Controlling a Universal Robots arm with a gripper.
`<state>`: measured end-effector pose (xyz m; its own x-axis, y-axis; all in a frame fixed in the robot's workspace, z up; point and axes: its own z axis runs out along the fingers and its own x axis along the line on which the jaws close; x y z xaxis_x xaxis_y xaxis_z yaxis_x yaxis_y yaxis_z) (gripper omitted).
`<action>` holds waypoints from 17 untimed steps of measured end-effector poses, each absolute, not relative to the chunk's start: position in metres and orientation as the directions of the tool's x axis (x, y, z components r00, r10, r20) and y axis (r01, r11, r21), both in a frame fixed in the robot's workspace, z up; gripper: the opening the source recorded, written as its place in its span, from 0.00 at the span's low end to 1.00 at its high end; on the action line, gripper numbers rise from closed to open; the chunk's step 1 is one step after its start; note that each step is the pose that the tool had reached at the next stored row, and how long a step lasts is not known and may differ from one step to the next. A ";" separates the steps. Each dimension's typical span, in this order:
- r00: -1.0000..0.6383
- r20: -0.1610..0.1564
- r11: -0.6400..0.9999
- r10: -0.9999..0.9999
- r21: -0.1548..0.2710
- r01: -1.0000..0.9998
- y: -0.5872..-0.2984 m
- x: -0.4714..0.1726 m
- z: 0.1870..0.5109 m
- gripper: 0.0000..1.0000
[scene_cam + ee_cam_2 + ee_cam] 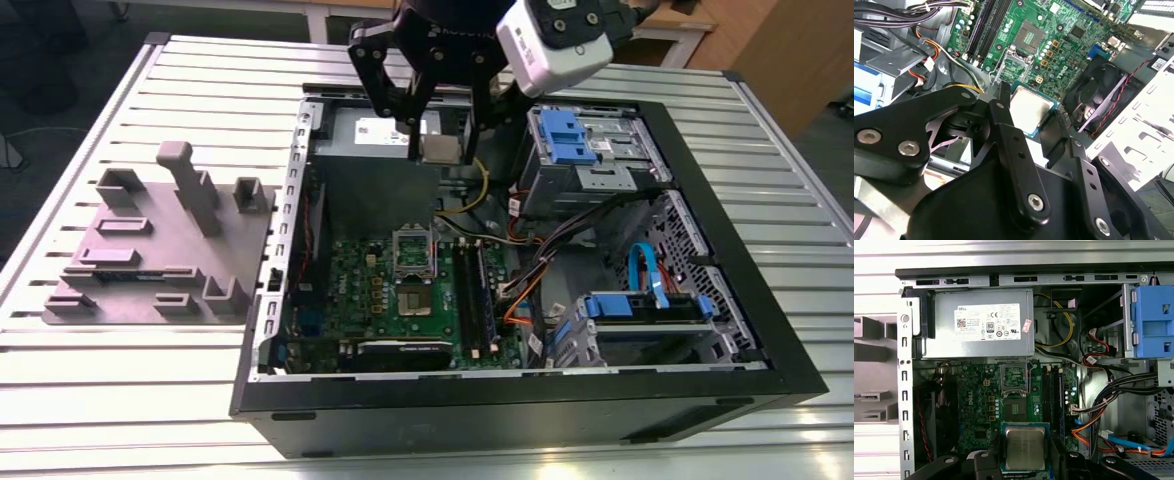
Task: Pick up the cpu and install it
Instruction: 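Place the cpu into insertion slot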
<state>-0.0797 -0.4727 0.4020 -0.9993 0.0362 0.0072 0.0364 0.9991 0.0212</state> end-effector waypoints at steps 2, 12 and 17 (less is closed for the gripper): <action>-0.999 0.007 0.999 0.036 0.021 0.036 -0.473 -0.080 0.400 0.47; -0.999 0.007 0.999 0.036 0.021 0.036 -0.473 -0.079 0.382 0.47; -1.000 0.007 0.999 0.028 0.021 0.028 -0.473 -0.079 0.373 0.47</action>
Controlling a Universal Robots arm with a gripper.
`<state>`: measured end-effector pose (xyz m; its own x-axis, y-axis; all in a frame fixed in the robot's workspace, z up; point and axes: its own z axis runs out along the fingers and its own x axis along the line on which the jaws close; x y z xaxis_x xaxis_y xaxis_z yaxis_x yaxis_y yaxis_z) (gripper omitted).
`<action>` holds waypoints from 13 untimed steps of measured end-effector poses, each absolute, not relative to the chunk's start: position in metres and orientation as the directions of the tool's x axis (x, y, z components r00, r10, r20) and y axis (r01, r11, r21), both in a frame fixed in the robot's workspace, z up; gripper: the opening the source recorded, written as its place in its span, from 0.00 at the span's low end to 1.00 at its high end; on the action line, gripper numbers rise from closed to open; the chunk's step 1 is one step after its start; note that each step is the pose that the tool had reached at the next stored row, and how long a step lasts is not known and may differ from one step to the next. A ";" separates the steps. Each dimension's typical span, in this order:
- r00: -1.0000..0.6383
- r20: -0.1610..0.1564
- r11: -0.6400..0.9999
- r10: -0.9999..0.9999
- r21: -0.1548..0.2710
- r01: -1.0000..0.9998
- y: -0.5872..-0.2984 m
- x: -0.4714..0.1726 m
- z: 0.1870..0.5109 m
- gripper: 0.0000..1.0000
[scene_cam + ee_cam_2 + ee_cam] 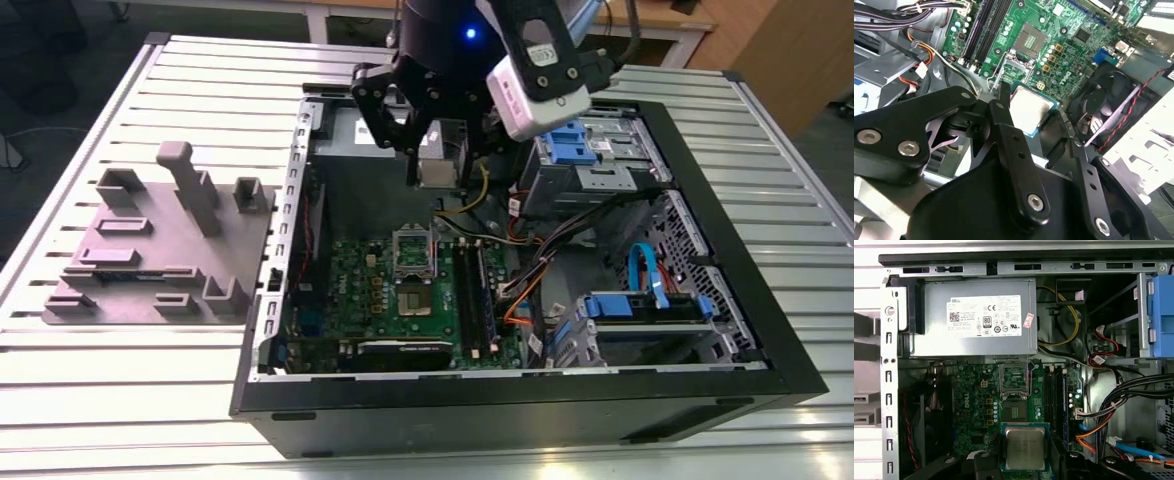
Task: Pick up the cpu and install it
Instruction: 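Place the cpu into insertion slot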
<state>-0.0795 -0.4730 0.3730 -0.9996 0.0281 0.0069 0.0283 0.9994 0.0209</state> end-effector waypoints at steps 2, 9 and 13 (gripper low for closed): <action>-1.000 0.007 0.999 0.028 0.021 0.028 -0.473 -0.079 0.369 0.47; -1.000 0.007 1.000 0.012 0.021 0.012 -0.473 -0.080 0.357 0.47; -1.000 0.008 1.000 0.006 0.021 0.006 -0.476 -0.079 0.349 0.47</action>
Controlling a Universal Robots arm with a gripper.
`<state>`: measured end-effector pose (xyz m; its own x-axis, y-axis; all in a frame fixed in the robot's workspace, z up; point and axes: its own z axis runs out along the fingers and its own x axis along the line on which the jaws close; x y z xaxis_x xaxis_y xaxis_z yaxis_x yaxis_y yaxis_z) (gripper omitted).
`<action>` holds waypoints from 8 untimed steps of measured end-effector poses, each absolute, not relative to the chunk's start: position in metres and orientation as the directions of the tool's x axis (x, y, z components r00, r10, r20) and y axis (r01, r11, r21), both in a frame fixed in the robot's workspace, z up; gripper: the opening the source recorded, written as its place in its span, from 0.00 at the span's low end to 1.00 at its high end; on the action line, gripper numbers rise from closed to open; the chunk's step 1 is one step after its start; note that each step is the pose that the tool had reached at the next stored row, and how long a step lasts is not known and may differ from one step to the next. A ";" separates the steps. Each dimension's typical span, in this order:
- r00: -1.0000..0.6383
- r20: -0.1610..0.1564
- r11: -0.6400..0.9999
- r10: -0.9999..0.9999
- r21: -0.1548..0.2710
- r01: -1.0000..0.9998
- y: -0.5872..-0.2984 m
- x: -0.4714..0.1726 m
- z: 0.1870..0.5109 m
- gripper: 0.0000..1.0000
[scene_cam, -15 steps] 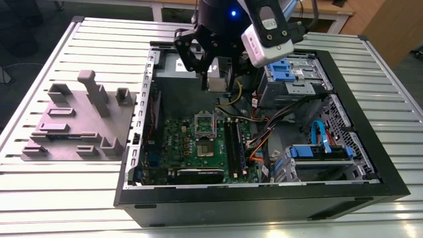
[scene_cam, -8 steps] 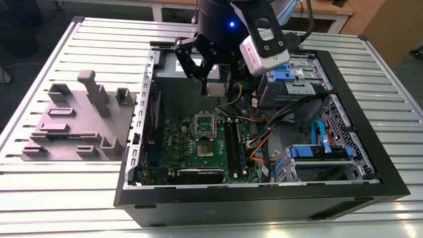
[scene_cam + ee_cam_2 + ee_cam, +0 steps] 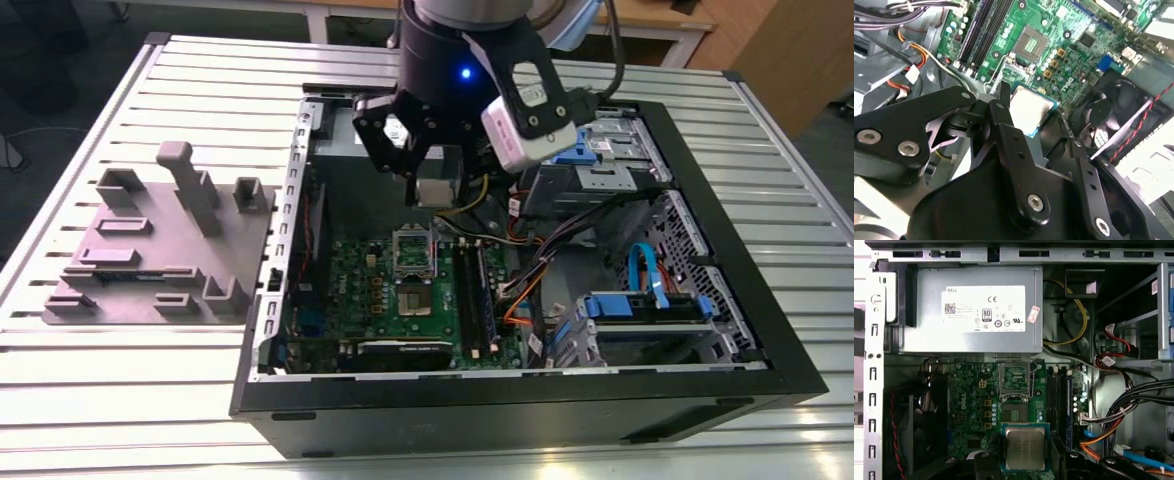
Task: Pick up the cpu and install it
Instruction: 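Place the cpu into insertion slot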
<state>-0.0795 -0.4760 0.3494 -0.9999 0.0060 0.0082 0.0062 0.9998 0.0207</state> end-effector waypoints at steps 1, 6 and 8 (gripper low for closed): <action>-1.000 0.008 1.000 0.006 0.021 0.006 -0.480 -0.080 0.347 0.47; -1.000 0.008 1.000 0.006 0.021 0.006 -0.489 -0.080 0.338 0.47; -1.000 0.008 1.000 0.006 0.021 0.006 -0.489 -0.080 0.335 0.47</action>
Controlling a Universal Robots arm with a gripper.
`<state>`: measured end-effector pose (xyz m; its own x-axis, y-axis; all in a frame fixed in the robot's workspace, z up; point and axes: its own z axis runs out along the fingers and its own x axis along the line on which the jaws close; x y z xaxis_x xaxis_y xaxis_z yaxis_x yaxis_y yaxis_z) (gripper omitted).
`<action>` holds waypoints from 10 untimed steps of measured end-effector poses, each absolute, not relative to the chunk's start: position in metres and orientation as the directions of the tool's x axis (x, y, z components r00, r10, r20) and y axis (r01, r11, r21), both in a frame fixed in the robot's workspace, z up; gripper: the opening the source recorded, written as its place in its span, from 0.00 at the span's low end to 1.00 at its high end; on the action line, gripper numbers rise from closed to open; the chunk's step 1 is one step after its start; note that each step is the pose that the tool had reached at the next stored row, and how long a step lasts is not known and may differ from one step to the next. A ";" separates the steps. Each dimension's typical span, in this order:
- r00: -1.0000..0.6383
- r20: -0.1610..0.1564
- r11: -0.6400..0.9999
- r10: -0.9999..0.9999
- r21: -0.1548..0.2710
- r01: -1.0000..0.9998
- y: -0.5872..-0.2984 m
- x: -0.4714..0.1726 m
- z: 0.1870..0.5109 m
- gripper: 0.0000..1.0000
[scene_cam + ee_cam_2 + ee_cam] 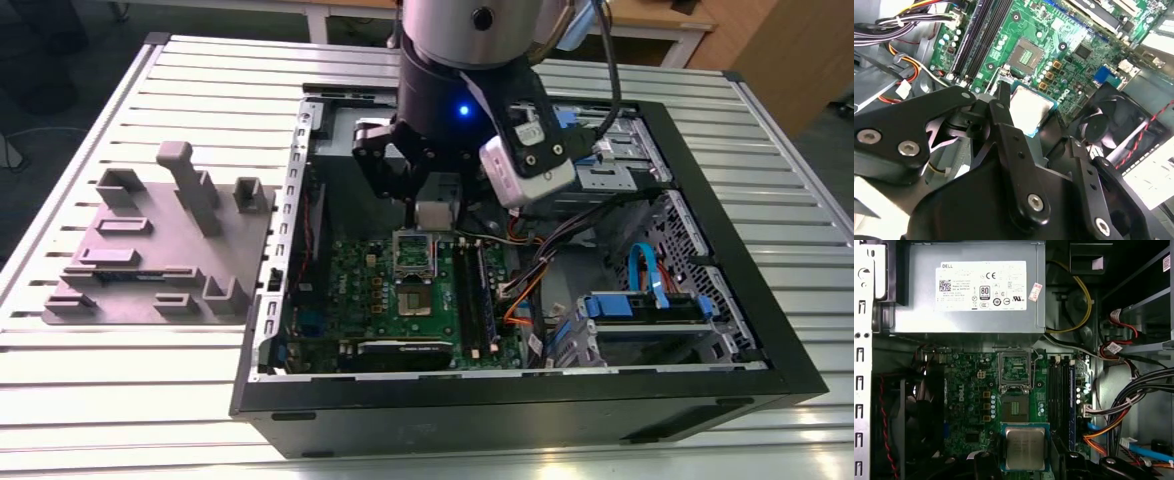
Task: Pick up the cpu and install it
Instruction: 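Place the cpu into insertion slot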
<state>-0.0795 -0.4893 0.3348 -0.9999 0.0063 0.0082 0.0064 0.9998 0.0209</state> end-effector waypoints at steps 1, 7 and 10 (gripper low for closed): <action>-1.000 0.008 1.000 0.006 0.021 0.006 -0.489 -0.080 0.333 0.47; -1.000 0.008 1.000 0.006 0.021 0.006 -0.485 -0.079 0.322 0.47; -1.000 0.008 1.000 0.006 0.021 0.006 -0.479 -0.079 0.317 0.47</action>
<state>-0.0788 -0.4789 0.3166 -0.9999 0.0062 0.0082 0.0064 0.9998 0.0209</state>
